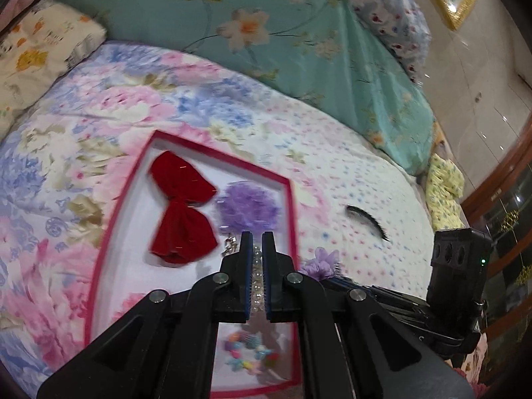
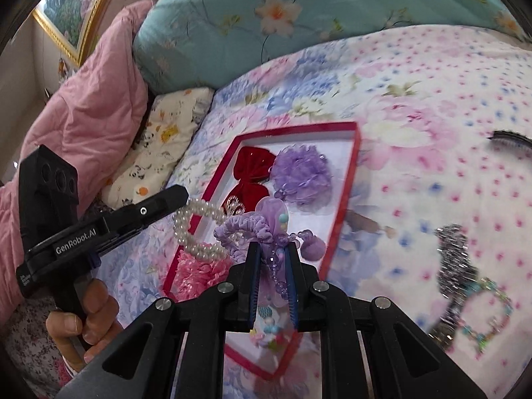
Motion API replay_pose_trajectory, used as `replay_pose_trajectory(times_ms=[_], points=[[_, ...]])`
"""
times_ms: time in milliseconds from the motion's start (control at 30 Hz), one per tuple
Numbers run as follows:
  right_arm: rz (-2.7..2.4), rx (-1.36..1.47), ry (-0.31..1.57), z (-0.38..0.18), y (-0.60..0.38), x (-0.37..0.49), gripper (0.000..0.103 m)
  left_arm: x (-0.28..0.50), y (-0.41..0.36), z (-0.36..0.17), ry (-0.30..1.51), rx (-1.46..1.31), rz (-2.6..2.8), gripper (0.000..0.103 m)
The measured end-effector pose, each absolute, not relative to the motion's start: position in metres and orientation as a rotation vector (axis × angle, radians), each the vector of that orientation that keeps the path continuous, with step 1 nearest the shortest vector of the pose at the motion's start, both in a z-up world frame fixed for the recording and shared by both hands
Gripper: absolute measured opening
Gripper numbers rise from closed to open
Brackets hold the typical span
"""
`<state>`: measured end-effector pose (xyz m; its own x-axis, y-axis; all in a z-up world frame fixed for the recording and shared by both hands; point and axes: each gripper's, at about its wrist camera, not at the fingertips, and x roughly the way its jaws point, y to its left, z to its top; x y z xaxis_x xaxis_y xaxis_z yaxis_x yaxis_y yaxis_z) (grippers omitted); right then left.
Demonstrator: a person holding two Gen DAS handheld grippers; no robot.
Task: Organize jewelry
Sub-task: 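Carry pearl bracelet with left tool while right tool carries scrunchie over tray, then open left tool to drop pearl bracelet while right tool drops scrunchie in tray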
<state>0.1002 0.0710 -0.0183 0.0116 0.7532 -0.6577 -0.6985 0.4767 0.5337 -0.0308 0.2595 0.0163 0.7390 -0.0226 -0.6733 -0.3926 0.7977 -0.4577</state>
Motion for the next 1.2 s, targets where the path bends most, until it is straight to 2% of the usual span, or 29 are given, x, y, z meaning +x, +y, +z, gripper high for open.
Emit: replay_pose_trajectory(times_ms=[367, 767, 867, 900, 933, 1033, 1133, 1167, 1200], points=[[1.085, -0.053, 1.138, -0.058, 0.119, 0.111, 0.014, -0.057, 0.304, -0.036, 0.755, -0.736, 0.336, 0.003], [1.061, -0.092, 1.135, -0.068, 0.138, 0.119, 0.02, -0.052, 0.307, -0.056, 0.811, -0.712, 0.396, 0.004], [1.067, -0.081, 1.142, -0.067, 0.137, 0.119, 0.028, -0.053, 0.307, -0.055, 0.817, -0.712, 0.396, 0.004], [1.072, -0.072, 1.143, -0.066, 0.135, 0.119, 0.037, -0.053, 0.307, -0.055, 0.821, -0.709, 0.398, 0.004], [1.076, -0.064, 1.136, -0.063, 0.134, 0.118, 0.04, -0.053, 0.306, -0.054, 0.826, -0.707, 0.4, 0.004], [1.081, -0.066, 1.099, -0.054, 0.129, 0.112, 0.042, -0.053, 0.304, -0.051, 0.835, -0.696, 0.414, 0.004], [1.095, -0.049, 1.096, -0.046, 0.122, 0.11, 0.042, -0.054, 0.299, -0.046, 0.835, -0.695, 0.404, 0.009], [1.098, -0.043, 1.09, -0.043, 0.119, 0.109, 0.042, -0.055, 0.297, -0.044, 0.835, -0.69, 0.408, 0.017], [1.101, -0.036, 1.086, -0.041, 0.115, 0.109, 0.042, -0.055, 0.295, -0.042, 0.834, -0.685, 0.411, 0.029]])
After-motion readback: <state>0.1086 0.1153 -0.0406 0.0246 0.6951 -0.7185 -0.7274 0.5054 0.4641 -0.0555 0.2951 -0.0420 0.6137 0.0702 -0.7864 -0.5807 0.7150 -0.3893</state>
